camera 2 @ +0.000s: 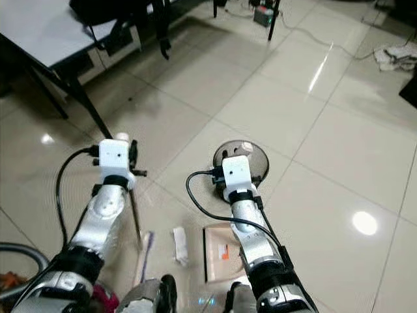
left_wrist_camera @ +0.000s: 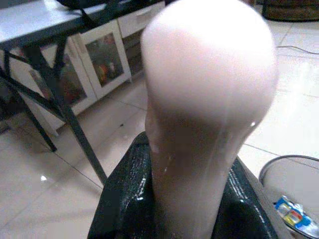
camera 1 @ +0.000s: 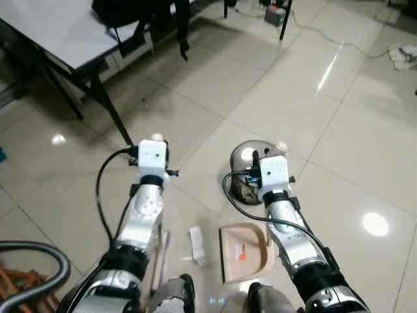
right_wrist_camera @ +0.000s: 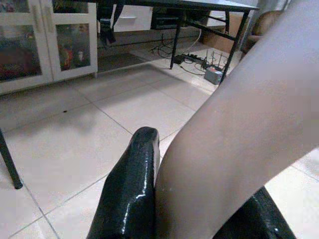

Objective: Sweep floor

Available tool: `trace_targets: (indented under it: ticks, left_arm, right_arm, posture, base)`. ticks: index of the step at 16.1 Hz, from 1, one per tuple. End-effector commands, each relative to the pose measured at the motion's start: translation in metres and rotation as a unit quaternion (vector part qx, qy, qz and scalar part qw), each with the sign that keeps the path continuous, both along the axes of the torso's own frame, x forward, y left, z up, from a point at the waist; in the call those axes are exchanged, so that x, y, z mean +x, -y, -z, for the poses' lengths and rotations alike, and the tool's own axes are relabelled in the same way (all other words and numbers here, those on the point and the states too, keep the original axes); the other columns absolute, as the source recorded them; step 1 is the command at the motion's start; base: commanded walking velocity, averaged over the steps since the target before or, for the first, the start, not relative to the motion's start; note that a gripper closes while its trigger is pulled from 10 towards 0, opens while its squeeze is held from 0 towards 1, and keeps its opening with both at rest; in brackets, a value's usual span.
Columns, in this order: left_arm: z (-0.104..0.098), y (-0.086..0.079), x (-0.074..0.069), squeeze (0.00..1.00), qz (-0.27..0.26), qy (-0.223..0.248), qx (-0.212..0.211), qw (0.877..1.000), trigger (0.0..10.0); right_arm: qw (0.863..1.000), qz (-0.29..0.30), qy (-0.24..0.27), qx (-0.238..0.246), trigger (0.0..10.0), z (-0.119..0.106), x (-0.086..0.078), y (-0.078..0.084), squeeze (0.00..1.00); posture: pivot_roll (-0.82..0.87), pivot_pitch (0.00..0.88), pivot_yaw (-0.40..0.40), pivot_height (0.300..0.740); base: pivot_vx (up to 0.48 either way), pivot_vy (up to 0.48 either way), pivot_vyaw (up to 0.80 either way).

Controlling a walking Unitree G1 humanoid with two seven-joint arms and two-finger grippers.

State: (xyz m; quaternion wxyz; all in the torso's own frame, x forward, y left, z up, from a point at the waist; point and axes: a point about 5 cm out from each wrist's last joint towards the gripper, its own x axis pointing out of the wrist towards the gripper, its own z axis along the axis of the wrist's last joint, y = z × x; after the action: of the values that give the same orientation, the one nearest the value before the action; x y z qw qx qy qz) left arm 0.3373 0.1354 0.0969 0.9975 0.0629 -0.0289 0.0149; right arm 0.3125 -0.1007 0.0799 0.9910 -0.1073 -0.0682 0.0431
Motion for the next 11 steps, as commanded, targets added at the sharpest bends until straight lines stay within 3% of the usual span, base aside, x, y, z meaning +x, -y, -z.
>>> trace_targets:
  ticks: [1,4,7,11]
  left_arm:
    - [-0.005,0.006,0.004,0.00,0.000,0.015,-0.022,1.000,10.0]
    - [-0.012,0.020,0.008,0.00,0.011,0.027,-0.064,0.998,10.0]
    - [-0.019,0.030,0.014,0.00,0.018,0.036,-0.078,0.996,10.0]
    - [-0.025,0.058,0.015,0.00,0.089,0.029,-0.129,0.987,10.0]
  right_arm:
    - [1.000,-0.006,0.004,-0.013,10.0,0.002,-0.002,-0.006,0.00]
    - [1.000,-0.001,0.011,-0.019,10.0,0.004,-0.003,-0.010,0.00]
    - [1.000,0.002,0.012,-0.018,10.0,0.006,-0.006,-0.016,0.00]
    - [1.000,0.007,-0.005,-0.008,10.0,0.013,-0.008,-0.018,0.00]
  posture:
    - [0.00,0.270,0.075,0.740]
    - [-0.01,0.262,0.073,0.740]
    - [-0.01,0.259,0.074,0.740]
    - [-0.01,0.248,0.066,0.740]
  base:
    - [0.000,0.000,0.00]
    - [0.000,0.000,0.00]
    - [0.000,0.000,0.00]
    - [0.000,0.000,0.00]
